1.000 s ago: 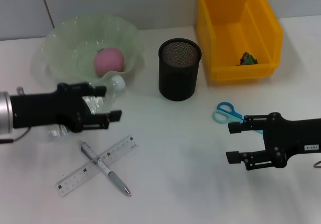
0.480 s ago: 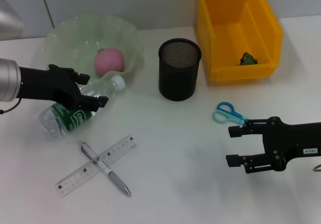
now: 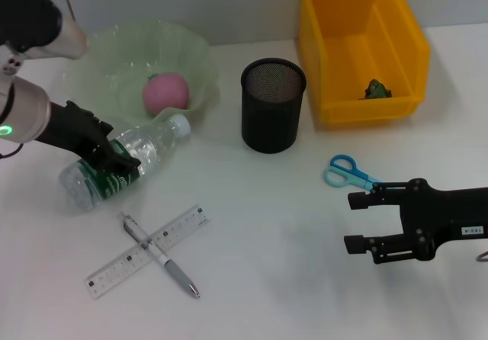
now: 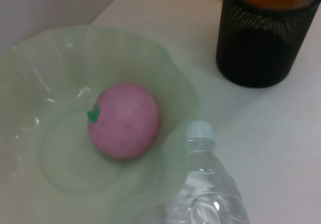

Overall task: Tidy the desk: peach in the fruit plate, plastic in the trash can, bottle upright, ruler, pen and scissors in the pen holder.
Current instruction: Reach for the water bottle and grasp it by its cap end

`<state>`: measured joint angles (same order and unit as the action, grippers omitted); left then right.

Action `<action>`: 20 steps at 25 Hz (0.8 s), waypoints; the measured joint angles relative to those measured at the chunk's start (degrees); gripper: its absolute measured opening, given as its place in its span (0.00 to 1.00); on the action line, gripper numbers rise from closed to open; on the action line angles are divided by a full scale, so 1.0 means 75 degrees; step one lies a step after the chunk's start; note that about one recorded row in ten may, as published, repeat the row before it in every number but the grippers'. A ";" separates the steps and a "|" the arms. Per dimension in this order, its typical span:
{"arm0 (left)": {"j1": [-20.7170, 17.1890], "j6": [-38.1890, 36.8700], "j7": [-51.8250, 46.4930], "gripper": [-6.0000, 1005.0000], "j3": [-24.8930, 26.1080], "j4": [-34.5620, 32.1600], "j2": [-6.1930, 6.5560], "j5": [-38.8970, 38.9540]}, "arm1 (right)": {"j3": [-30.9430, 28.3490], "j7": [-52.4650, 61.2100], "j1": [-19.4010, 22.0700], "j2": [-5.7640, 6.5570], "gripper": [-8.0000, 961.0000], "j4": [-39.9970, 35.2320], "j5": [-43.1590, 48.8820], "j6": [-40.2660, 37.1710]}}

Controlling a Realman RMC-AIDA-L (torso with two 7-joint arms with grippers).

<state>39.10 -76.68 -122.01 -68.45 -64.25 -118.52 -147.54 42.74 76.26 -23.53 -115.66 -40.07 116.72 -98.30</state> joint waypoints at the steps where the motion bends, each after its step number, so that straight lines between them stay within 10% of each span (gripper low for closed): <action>1: 0.0000 0.0000 0.0000 0.76 0.0000 0.0000 0.0000 0.0000 | -0.0002 0.0001 0.0000 0.0000 0.80 0.0000 0.0001 0.0000; 20: 0.0461 0.0502 -0.0178 0.75 -0.0693 0.0684 -0.0021 -0.0348 | -0.0016 0.0004 -0.0003 0.0023 0.80 0.0000 0.0011 0.0005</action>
<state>42.55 -72.92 -123.35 -73.65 -59.12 -118.67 -150.16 42.63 76.29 -23.55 -115.49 -40.08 116.81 -98.27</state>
